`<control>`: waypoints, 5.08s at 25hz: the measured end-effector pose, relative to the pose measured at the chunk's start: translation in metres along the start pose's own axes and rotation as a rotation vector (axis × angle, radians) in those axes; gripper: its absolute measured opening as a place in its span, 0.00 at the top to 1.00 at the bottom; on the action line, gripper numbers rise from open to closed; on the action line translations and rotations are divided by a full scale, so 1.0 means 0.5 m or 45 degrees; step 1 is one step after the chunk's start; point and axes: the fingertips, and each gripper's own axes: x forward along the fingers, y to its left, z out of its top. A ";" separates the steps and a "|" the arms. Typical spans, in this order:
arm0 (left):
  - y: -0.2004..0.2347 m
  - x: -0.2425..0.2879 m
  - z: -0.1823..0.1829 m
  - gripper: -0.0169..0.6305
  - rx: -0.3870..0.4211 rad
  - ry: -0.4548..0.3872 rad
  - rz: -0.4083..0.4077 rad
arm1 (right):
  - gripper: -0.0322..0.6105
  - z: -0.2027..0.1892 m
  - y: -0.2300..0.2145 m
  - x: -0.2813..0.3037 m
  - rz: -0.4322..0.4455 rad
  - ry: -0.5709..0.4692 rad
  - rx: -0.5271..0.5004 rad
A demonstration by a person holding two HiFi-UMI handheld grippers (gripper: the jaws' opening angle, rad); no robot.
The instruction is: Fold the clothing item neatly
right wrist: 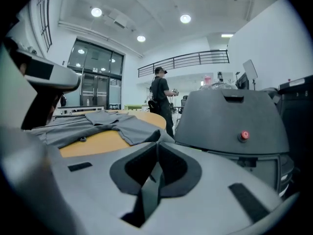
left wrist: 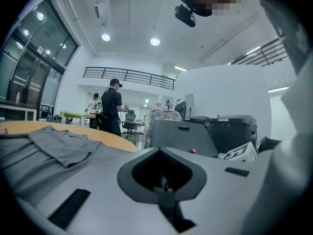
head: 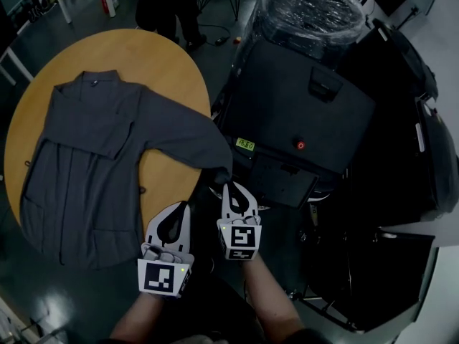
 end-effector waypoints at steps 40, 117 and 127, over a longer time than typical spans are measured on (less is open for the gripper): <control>0.751 -0.264 0.187 0.96 0.081 -0.046 -0.060 | 0.94 0.339 0.405 0.111 -0.360 -0.095 -0.161; 1.133 -0.208 0.144 0.96 0.135 0.126 -0.146 | 0.94 0.336 0.871 0.523 -0.100 0.241 -0.121; 1.206 -0.202 0.128 0.96 0.106 0.151 -0.076 | 0.92 0.350 1.015 0.737 0.141 0.376 -0.232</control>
